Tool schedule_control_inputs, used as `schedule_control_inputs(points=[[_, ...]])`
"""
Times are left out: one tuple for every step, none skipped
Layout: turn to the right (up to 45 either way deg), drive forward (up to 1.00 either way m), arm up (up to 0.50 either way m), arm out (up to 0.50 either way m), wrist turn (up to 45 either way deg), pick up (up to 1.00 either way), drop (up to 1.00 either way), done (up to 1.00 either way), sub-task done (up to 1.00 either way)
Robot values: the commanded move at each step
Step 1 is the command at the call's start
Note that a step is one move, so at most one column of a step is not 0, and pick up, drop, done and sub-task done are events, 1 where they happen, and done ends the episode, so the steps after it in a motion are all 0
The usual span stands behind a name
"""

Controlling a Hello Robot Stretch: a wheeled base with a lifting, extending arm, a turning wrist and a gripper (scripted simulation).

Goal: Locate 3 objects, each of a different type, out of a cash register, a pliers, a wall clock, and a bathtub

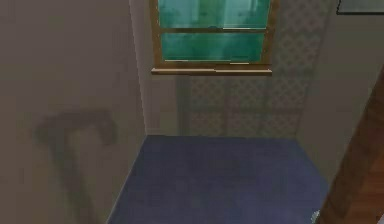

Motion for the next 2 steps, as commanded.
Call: schedule_control_inputs(points=[[15.0,0.00,0.00,0.00,0.0,0.00,0.00,0.00,0.00],[0.0,0.80,0.00,0.00,0.0,0.00,0.00,0.00,0.00]])
